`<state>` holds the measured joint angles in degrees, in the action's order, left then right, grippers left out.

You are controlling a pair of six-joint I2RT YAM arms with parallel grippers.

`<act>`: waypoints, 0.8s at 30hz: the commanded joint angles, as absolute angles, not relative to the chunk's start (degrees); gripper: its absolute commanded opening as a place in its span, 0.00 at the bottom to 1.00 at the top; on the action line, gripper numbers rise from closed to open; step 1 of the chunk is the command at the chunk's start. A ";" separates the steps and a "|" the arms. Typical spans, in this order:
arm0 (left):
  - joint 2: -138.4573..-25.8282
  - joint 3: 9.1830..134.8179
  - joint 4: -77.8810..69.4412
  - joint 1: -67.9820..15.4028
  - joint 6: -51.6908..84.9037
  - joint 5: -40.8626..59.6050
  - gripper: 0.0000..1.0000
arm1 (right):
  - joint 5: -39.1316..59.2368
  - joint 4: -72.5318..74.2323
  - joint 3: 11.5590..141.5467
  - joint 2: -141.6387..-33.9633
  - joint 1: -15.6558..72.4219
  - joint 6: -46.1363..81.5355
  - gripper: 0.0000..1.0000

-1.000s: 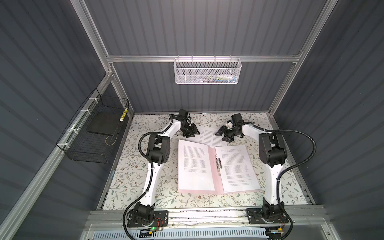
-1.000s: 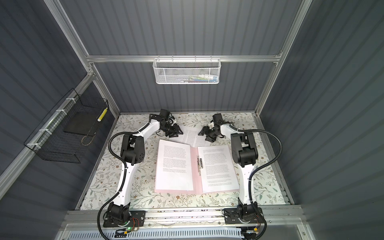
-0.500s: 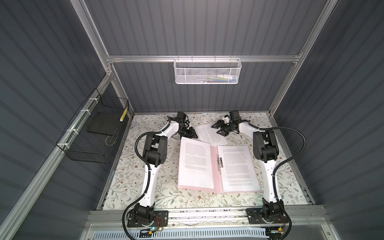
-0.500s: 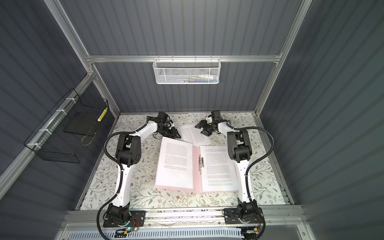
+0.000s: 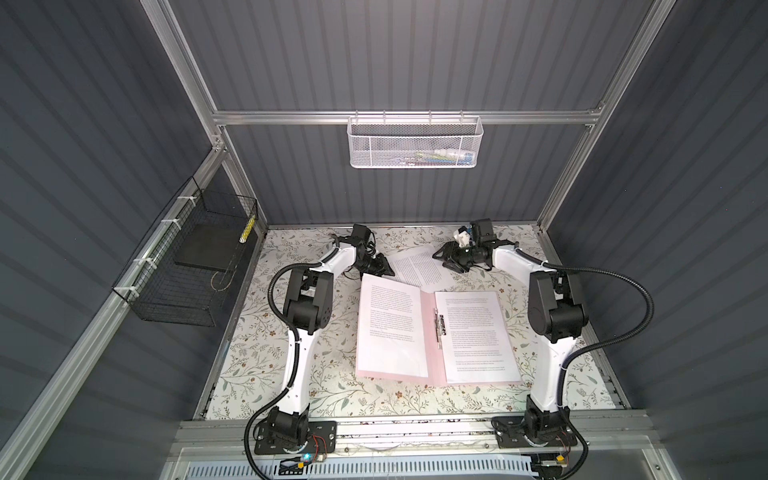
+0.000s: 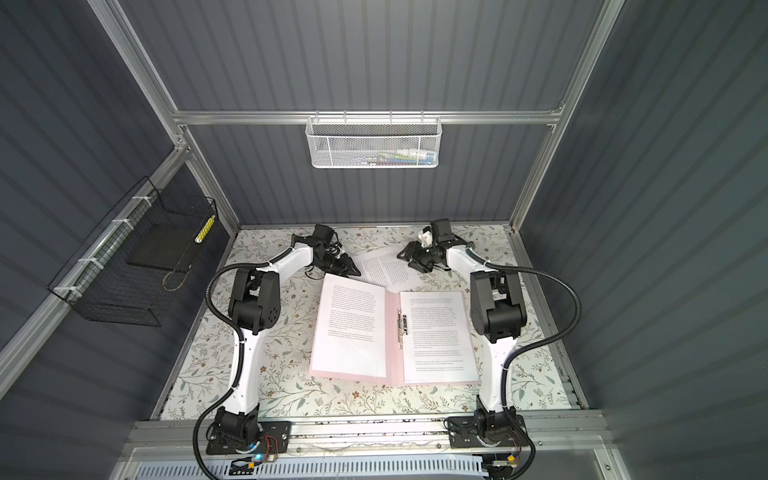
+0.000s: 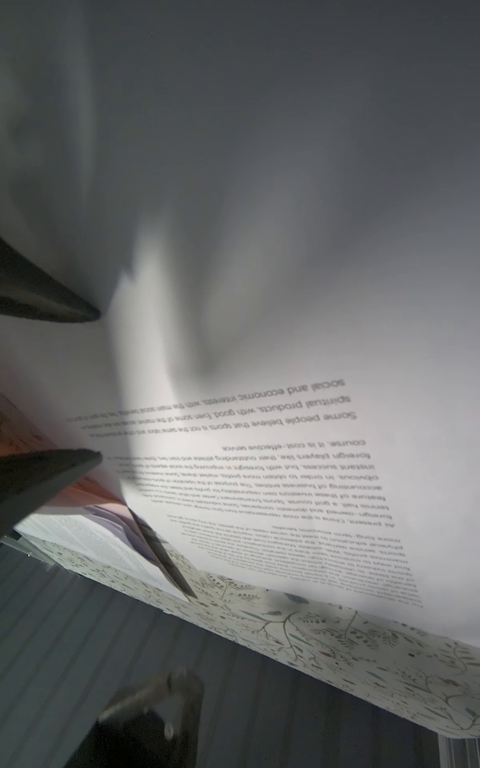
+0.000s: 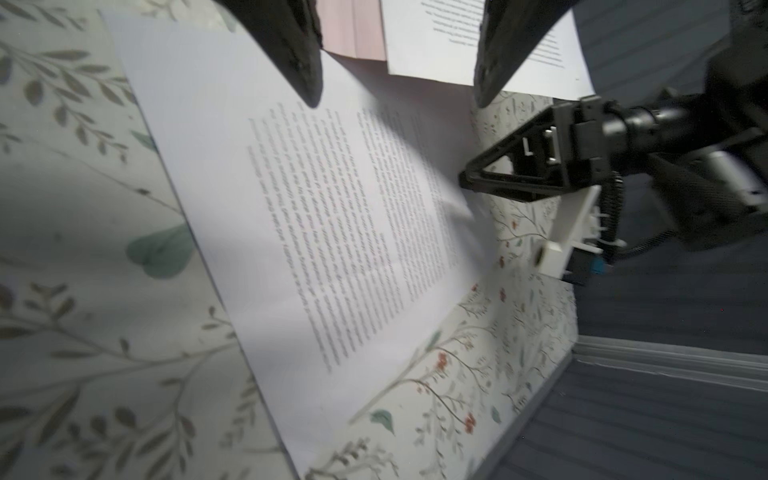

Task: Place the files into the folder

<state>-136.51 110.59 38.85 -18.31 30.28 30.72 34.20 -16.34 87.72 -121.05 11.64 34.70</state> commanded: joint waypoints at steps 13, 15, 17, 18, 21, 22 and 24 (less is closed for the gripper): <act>-138.49 105.97 36.67 -18.02 32.09 29.89 0.51 | 34.06 -19.45 92.28 -131.10 11.36 37.68 0.38; -139.07 106.26 36.22 -18.10 32.44 30.70 0.51 | 36.26 -17.08 93.61 -133.06 10.92 40.01 0.38; -139.47 106.28 35.58 -18.23 33.00 30.94 0.51 | 38.46 -14.96 95.65 -134.64 10.47 41.43 0.39; -139.55 106.26 35.28 -18.28 33.28 30.94 0.51 | 39.14 -14.56 96.48 -135.02 10.38 41.66 0.39; -139.70 106.00 34.55 -18.28 34.33 30.87 0.51 | 40.74 -12.46 96.98 -133.20 10.12 41.68 0.42; -139.81 106.04 34.38 -18.28 34.70 30.78 0.51 | 40.65 -11.56 95.99 -131.68 9.98 41.66 0.43; -140.00 106.02 34.54 -18.28 35.32 29.81 0.51 | 39.54 -10.31 93.47 -128.16 9.60 41.02 0.50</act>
<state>-135.90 107.92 33.10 -18.28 33.98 33.10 38.72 -12.43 95.29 -132.55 10.09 40.84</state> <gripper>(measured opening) 0.508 0.487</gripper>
